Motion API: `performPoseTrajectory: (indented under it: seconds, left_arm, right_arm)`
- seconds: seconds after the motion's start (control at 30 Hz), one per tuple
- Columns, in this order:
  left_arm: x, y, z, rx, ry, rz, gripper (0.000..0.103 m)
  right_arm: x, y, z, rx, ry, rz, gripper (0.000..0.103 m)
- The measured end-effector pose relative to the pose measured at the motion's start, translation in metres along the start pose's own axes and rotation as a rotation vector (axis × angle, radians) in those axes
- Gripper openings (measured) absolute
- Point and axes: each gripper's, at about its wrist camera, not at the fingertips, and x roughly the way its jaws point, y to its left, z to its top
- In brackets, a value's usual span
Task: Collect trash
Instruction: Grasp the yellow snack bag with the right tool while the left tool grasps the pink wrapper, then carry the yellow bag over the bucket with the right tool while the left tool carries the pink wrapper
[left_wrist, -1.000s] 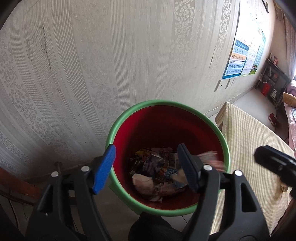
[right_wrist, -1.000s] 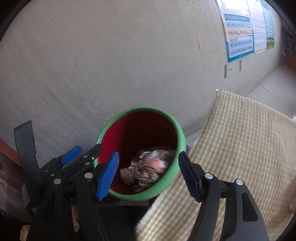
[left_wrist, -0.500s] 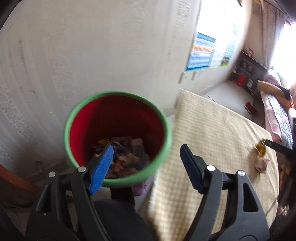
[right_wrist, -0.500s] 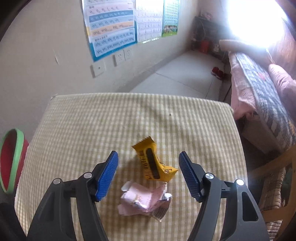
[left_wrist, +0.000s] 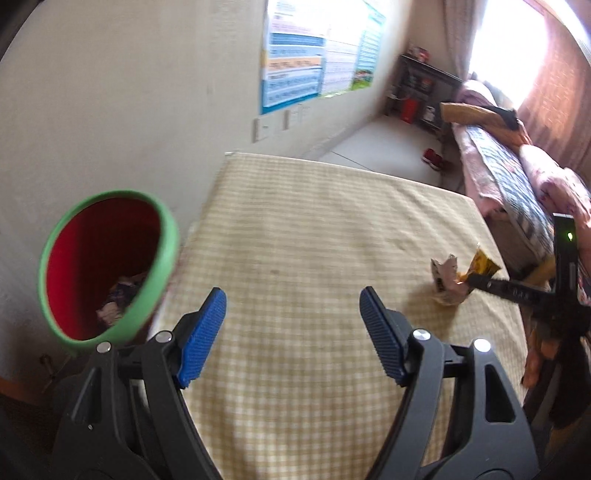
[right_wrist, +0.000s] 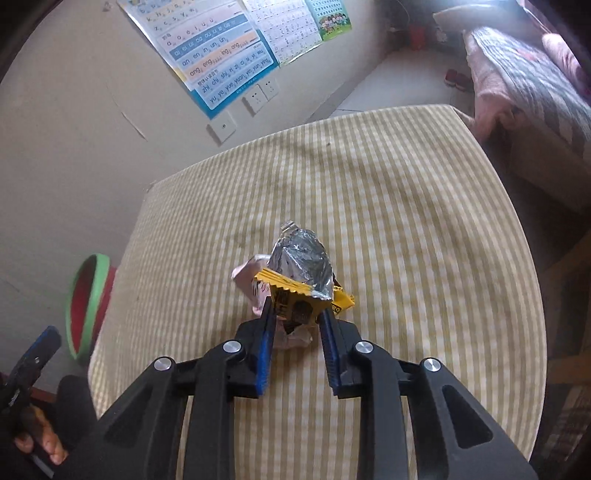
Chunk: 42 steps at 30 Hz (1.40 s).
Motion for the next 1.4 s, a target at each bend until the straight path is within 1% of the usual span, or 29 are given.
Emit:
performPoseTrajectory:
  seconds: [0.07, 0.1, 0.23, 0.3, 0.37, 0.4, 0.5, 0.57, 0.63, 0.67, 0.7, 0.73, 0.77, 0.8, 0.87, 0.93, 1.03, 1.13, 1.23, 1.3, 1.33, 1.4]
  left_arm:
    - [0.010, -0.021, 0.001, 0.026, 0.019, -0.049, 0.072]
    - [0.016, -0.034, 0.002, 0.039, 0.034, -0.072, 0.072]
    - [0.037, -0.080, 0.003, 0.099, 0.068, -0.152, 0.072]
    - [0.048, -0.103, 0.004, 0.125, 0.076, -0.182, 0.072]
    - [0.065, -0.121, 0.010, 0.119, 0.113, -0.206, 0.072]
    - [0.071, -0.125, 0.011, 0.107, 0.124, -0.217, 0.072]
    - [0.093, -0.144, 0.017, 0.101, 0.170, -0.229, 0.072]
    - [0.109, -0.155, 0.017, 0.121, 0.208, -0.211, 0.072]
    - [0.129, -0.163, 0.013, 0.138, 0.268, -0.187, 0.071]
    - [0.137, -0.163, 0.010, 0.136, 0.296, -0.189, 0.066]
    - [0.142, -0.163, 0.007, 0.132, 0.318, -0.193, 0.055]
    - [0.147, -0.163, 0.004, 0.132, 0.341, -0.184, 0.046]
    - [0.149, -0.161, 0.002, 0.128, 0.351, -0.179, 0.041]
    - [0.148, -0.159, 0.003, 0.114, 0.342, -0.187, 0.037]
    - [0.141, -0.155, 0.003, 0.117, 0.327, -0.190, 0.034]
    - [0.129, -0.151, 0.004, 0.143, 0.287, -0.172, 0.033]
    - [0.107, -0.143, 0.003, 0.173, 0.231, -0.150, 0.033]
    - [0.083, -0.132, 0.003, 0.177, 0.183, -0.132, 0.033]
    - [0.064, -0.121, 0.003, 0.163, 0.151, -0.114, 0.034]
    - [0.054, -0.114, 0.002, 0.143, 0.134, -0.107, 0.034]
    - [0.049, -0.109, 0.002, 0.132, 0.129, -0.102, 0.034]
    - [0.042, -0.104, 0.003, 0.115, 0.119, -0.096, 0.034]
  right_arm:
    - [-0.016, -0.007, -0.019, 0.044, -0.016, 0.033, 0.024]
    - [-0.024, -0.008, -0.026, 0.054, -0.028, 0.033, 0.024]
    - [-0.050, -0.012, -0.043, 0.062, -0.070, -0.013, 0.024]
    - [-0.053, -0.012, -0.043, 0.050, -0.061, -0.037, 0.024]
    - [-0.062, -0.013, -0.048, 0.038, -0.056, -0.054, 0.024]
    - [-0.059, -0.013, -0.047, 0.034, -0.051, -0.065, 0.024]
    - [-0.062, -0.013, -0.055, 0.015, -0.048, -0.085, 0.025]
    - [-0.063, -0.013, -0.057, 0.004, -0.048, -0.090, 0.026]
    - [-0.064, -0.017, -0.059, 0.011, -0.047, -0.076, 0.027]
    - [-0.065, -0.018, -0.060, 0.015, -0.047, -0.071, 0.031]
    - [-0.065, -0.018, -0.060, 0.019, -0.052, -0.070, 0.041]
    - [-0.066, -0.020, -0.061, 0.025, -0.059, -0.070, 0.045]
    - [-0.066, -0.022, -0.061, 0.034, -0.069, -0.075, 0.047]
    - [-0.067, -0.024, -0.060, 0.042, -0.079, -0.076, 0.048]
    - [-0.069, -0.026, -0.059, 0.053, -0.107, -0.083, 0.048]
    - [-0.067, -0.031, -0.056, 0.062, -0.129, -0.106, 0.052]
    - [-0.058, -0.035, -0.049, 0.077, -0.132, -0.104, 0.053]
    - [-0.047, -0.034, -0.043, 0.077, -0.116, -0.104, 0.053]
    - [-0.037, -0.032, -0.042, 0.062, -0.090, -0.105, 0.045]
    - [-0.034, -0.031, -0.042, 0.051, -0.072, -0.105, 0.029]
    - [-0.033, -0.031, -0.043, 0.048, -0.067, -0.103, 0.026]
    - [-0.036, -0.027, -0.045, 0.040, -0.074, -0.092, 0.025]
